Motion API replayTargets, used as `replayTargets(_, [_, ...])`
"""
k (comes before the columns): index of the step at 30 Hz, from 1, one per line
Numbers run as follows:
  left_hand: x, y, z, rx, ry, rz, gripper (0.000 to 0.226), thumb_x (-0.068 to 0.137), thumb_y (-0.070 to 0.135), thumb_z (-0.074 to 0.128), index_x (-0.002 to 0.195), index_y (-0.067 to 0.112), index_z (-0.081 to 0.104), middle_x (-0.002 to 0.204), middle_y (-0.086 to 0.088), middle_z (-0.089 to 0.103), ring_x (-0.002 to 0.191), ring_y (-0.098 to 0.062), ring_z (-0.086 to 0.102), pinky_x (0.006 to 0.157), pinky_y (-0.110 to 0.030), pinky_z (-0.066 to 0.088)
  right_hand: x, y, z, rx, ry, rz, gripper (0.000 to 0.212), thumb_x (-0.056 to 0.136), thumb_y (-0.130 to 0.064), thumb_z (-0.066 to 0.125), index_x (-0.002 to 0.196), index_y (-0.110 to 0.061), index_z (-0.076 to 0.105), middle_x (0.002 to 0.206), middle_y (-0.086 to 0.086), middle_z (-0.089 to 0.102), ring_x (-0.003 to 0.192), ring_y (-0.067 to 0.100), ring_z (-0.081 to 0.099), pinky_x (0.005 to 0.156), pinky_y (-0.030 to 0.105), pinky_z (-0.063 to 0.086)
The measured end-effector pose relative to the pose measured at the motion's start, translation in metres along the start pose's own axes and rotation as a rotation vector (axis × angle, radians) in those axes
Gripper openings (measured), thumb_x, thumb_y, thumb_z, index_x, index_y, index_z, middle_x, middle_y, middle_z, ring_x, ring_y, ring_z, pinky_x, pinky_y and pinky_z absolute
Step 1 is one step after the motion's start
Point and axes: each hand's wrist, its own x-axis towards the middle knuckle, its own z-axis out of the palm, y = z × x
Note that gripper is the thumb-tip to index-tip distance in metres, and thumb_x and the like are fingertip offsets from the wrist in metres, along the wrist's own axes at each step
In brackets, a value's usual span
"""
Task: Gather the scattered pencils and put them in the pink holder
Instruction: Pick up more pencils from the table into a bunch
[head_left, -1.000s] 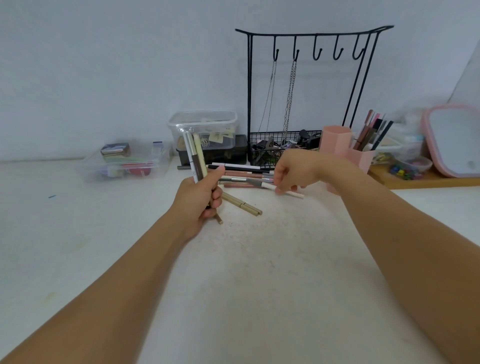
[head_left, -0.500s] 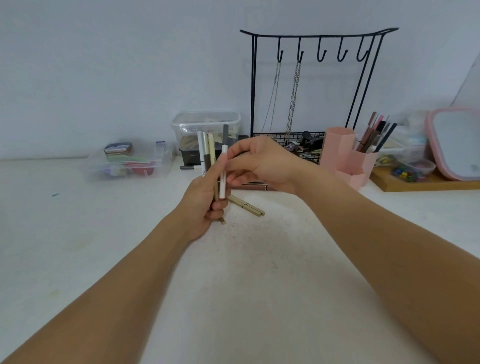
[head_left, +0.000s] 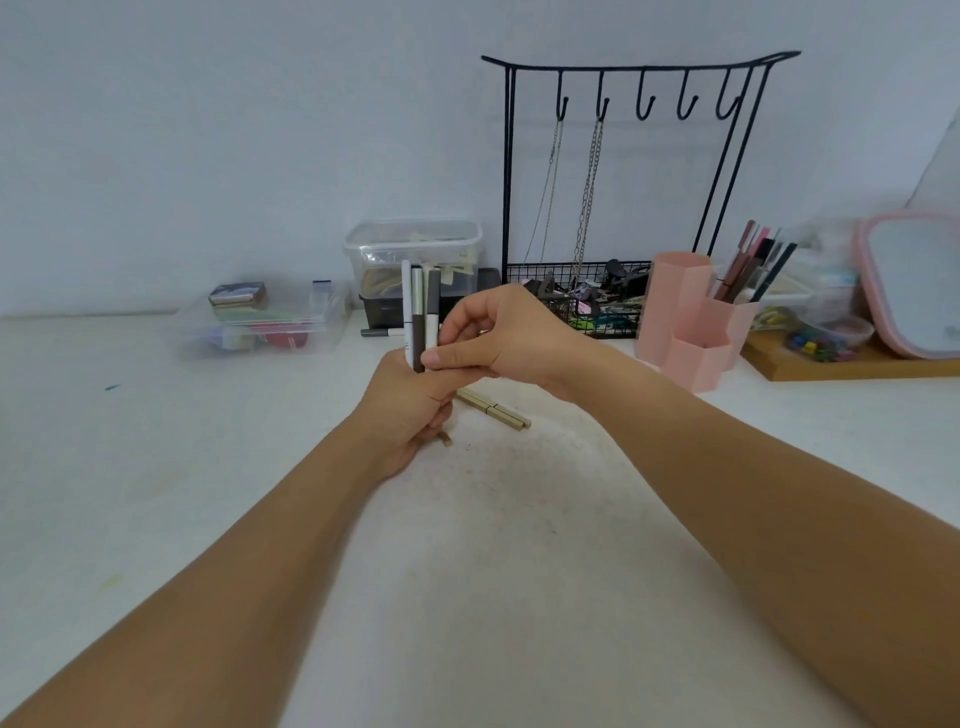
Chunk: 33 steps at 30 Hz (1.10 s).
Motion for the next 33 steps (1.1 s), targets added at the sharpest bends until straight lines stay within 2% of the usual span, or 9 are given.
replayTargets(2, [0.002,0.003,-0.002,-0.024,0.079,-0.001,0.030,0.089,0.016,0.075,0.073,0.019,0.049,0.048,0.006,0.036,0.041,-0.009,0.027,0.036,-0.021,0.023,0.000,-0.001,-0.010,0.005,0.031,0.025,0.024,0.079,-0.027,0.085,0.088,-0.009,0.072,0.075,0.004,0.068,0.060,0.007,0.059,0.054,0.018,0.048])
replayTargets(4, [0.004,0.007,-0.006,-0.027,0.149,-0.024,0.034,0.092,0.028,0.073,0.070,0.022,0.047,0.050,0.005,0.034,0.041,-0.010,0.026,0.037,-0.021,0.020,0.002,0.003,-0.029,-0.196,0.108,0.022,0.025,0.084,-0.036,0.079,0.087,-0.013,0.074,0.073,0.001,0.069,0.060,0.008,0.059,0.058,0.020,0.048])
replayTargets(9, [0.007,0.007,-0.014,-0.042,0.231,-0.077,0.040,0.092,0.035,0.073,0.070,0.020,0.044,0.049,0.003,0.039,0.041,-0.012,0.032,0.036,-0.020,0.023,0.009,0.027,-0.070,-0.732,0.018,0.094,0.011,0.084,-0.026,0.080,0.088,-0.016,0.079,0.078,-0.007,0.072,0.076,0.010,0.067,0.072,0.026,0.054])
replayTargets(12, [0.006,0.005,-0.012,-0.023,0.204,-0.079,0.039,0.092,0.037,0.073,0.071,0.017,0.047,0.048,0.003,0.041,0.039,-0.011,0.035,0.035,-0.019,0.025,0.009,0.038,-0.074,-0.740,-0.018,0.129,0.006,0.082,-0.015,0.082,0.087,-0.013,0.080,0.077,-0.005,0.075,0.079,0.015,0.071,0.075,0.029,0.059])
replayTargets(16, [0.005,0.005,-0.013,-0.002,0.180,-0.075,0.035,0.090,0.040,0.074,0.080,0.014,0.053,0.048,0.002,0.044,0.037,-0.011,0.037,0.034,-0.019,0.023,0.011,0.045,-0.067,-0.772,-0.030,0.100,0.011,0.079,-0.013,0.084,0.089,-0.010,0.079,0.073,-0.009,0.069,0.068,0.003,0.062,0.061,0.014,0.046])
replayTargets(20, [0.006,0.006,-0.013,0.007,0.188,-0.091,0.037,0.087,0.044,0.076,0.079,0.015,0.054,0.049,0.002,0.044,0.038,-0.011,0.036,0.035,-0.019,0.024,0.012,0.051,-0.064,-0.772,-0.065,0.112,0.008,0.083,-0.013,0.081,0.091,-0.010,0.078,0.070,-0.014,0.064,0.065,-0.002,0.057,0.057,0.010,0.039])
replayTargets(25, [0.005,0.007,-0.014,-0.003,0.190,-0.126,0.044,0.086,0.049,0.075,0.068,0.017,0.051,0.050,0.002,0.045,0.040,-0.011,0.036,0.035,-0.019,0.027,0.008,0.036,-0.076,-0.685,-0.027,0.058,0.008,0.088,-0.015,0.072,0.090,-0.010,0.078,0.079,-0.005,0.072,0.068,0.004,0.062,0.064,0.018,0.046])
replayTargets(29, [0.004,0.006,-0.013,0.027,0.116,-0.119,0.040,0.090,0.049,0.070,0.069,0.018,0.057,0.052,0.002,0.047,0.041,-0.011,0.035,0.036,-0.019,0.026,-0.003,0.002,-0.083,-0.302,0.066,-0.006,0.006,0.091,-0.011,0.071,0.095,-0.012,0.075,0.079,0.001,0.075,0.066,0.005,0.066,0.065,0.019,0.055])
replayTargets(33, [0.002,0.007,-0.008,-0.006,0.061,-0.108,0.034,0.097,0.042,0.063,0.077,0.015,0.062,0.057,0.000,0.048,0.040,-0.009,0.031,0.034,-0.019,0.020,-0.010,-0.019,-0.078,-0.035,-0.009,-0.062,0.012,0.090,-0.002,0.070,0.101,-0.001,0.074,0.079,0.009,0.069,0.067,0.012,0.062,0.068,0.022,0.055])
